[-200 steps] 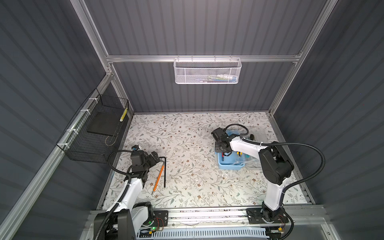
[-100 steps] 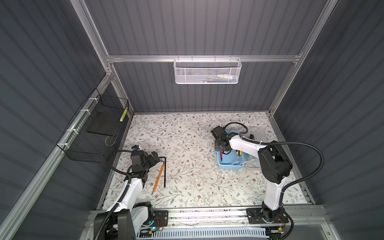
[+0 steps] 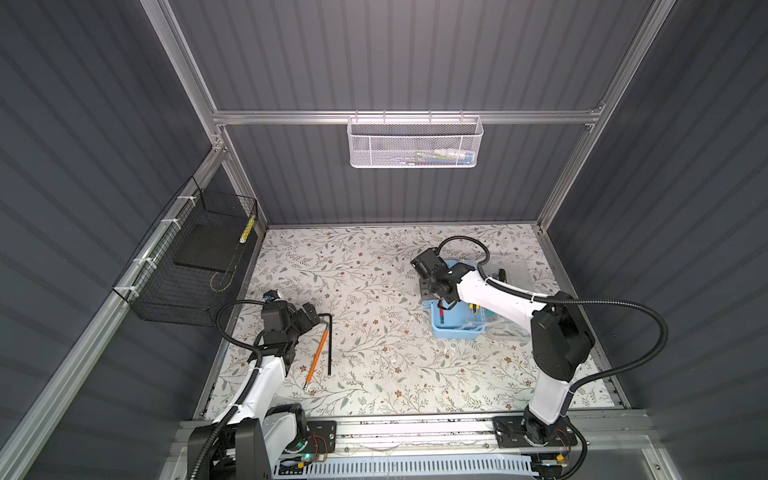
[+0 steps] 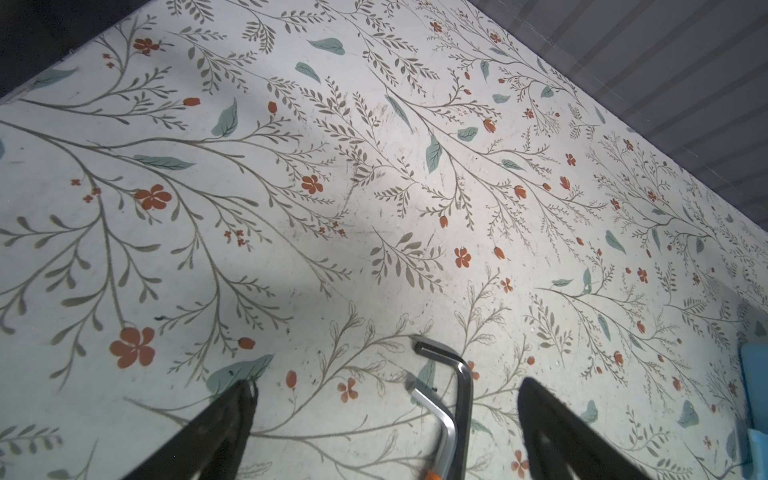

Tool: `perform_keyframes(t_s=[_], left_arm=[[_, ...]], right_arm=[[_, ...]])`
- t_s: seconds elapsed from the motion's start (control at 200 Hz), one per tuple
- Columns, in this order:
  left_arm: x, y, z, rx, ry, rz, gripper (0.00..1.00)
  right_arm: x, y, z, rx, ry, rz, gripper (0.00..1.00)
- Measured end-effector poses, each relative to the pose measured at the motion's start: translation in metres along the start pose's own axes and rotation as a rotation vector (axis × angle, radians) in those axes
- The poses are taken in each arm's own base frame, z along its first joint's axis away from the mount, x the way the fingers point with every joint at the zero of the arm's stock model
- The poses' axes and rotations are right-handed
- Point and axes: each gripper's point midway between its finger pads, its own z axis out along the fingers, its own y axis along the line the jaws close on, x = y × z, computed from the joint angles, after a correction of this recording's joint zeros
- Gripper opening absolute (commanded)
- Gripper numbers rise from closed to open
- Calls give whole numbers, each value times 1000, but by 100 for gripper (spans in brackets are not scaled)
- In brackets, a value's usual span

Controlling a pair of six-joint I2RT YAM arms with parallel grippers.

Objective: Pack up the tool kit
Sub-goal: 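Open the right gripper to release the hex key and withdraw, then move the right gripper over the black hex key beside the orange one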

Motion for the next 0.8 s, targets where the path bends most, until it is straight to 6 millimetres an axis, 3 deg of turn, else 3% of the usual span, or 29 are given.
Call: perform_keyframes(t_s=[0.16,0.36,0.571,0.801], left_arm=[[0,0,0,-1,0,0,99],[0,0,0,-1,0,0,99],[1,1,1,-3,3,-1,99],[4,4,4,-21,22,-3,99]], right_arm=[[13,84,-28,-231,-22,-39,49],[44,165,-25,-365,37,-130,52],[65,216,-22,-468,93,-141,53],[84,254,-12,-536,130,-126,53]])
